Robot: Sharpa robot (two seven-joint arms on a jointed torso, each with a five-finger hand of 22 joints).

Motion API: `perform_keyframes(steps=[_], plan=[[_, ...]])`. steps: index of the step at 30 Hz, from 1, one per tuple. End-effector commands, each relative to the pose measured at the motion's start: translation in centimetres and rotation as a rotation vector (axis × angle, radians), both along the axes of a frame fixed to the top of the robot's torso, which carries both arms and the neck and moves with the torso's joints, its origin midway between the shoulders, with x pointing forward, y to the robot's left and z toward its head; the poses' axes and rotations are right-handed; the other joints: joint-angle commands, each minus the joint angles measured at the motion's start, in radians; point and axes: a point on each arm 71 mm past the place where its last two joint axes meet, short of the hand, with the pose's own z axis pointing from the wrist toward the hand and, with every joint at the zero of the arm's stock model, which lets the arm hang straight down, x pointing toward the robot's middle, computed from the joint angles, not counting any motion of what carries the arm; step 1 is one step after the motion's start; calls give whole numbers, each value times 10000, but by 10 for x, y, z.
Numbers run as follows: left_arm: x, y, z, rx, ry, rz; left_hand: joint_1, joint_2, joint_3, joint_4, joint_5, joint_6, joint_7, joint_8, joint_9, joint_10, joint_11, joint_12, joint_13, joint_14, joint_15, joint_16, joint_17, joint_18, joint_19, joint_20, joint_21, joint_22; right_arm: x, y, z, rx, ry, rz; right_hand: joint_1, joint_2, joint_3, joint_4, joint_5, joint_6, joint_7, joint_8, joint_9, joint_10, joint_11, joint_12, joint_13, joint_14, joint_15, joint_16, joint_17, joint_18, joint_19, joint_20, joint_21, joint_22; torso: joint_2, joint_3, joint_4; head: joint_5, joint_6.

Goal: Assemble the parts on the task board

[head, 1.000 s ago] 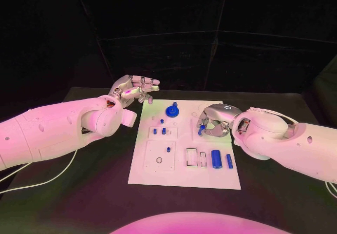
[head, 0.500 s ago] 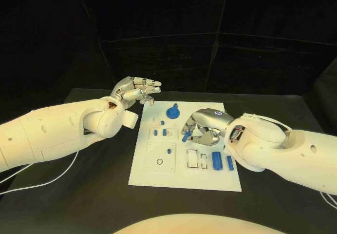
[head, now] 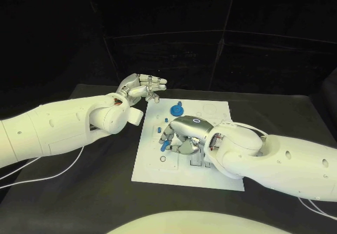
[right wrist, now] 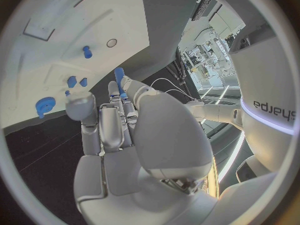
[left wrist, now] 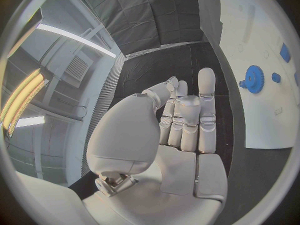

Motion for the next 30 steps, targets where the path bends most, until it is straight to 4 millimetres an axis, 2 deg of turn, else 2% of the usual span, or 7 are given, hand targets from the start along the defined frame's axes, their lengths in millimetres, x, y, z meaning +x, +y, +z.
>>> perform_keyframes(steps=[1, 6, 10, 18, 30], plan=[[0, -3, 1, -91, -25, -136, -23, 91, -53, -5, 20, -78, 32, 42, -19, -88, 17, 38, 11, -99, -6, -40, -8, 204, -74, 16, -48, -17, -2, 6, -7, -95, -102, 353, -96, -12, 71, -15, 81, 6, 72, -66, -14, 1, 12, -81, -14, 371, 5, 72, -9, 2, 31, 11, 68, 0, 1, -16, -13, 71, -37], [0, -6, 1, -105, -27, -178, -23, 91, -53, -5, 20, -78, 32, 42, -19, -88, 17, 38, 11, -99, -6, -40, -8, 204, -74, 16, -48, -17, 0, 13, -17, -487, -80, 400, -197, -64, 70, -15, 157, -13, 90, -89, -22, -12, 31, -116, -14, 369, 21, 81, -5, 0, 33, 19, 88, 29, 0, 13, -9, 135, -67], [1, -7, 1, -108, -28, -194, -23, 91, -53, -5, 20, -78, 32, 42, -19, -88, 17, 38, 11, -99, -6, -40, -8, 204, -74, 16, -48, -17, 3, 17, -23, -846, -45, 377, -213, -66, 71, -13, 166, -13, 91, -91, -22, -11, 32, -119, -13, 372, 23, 91, 10, 0, 33, 21, 90, 31, -5, 11, 4, 148, -78], [1, -7, 1, -104, -18, -199, -23, 91, -53, -5, 20, -78, 32, 42, -19, -88, 17, 38, 11, -99, -6, -40, -8, 204, -74, 16, -48, -17, 3, 22, -31, -1405, 118, 471, -224, -63, 75, -11, 175, -9, 90, -90, -21, -7, 31, -121, -12, 373, 24, 98, 19, -1, 33, 23, 93, 35, 7, 15, -21, 166, -105], [1, -6, 1, -92, -8, -179, -23, 91, -53, -5, 20, -78, 32, 42, -19, -88, 17, 38, 11, -99, -6, -40, -8, 204, -74, 16, -48, -17, 1, 22, -35, -1728, 228, 517, -230, -55, 84, -14, 188, -1, 86, -88, -20, -1, 28, -122, -10, 373, 24, 99, 18, -2, 34, 24, 98, 42, 1, 11, -14, 169, -156]])
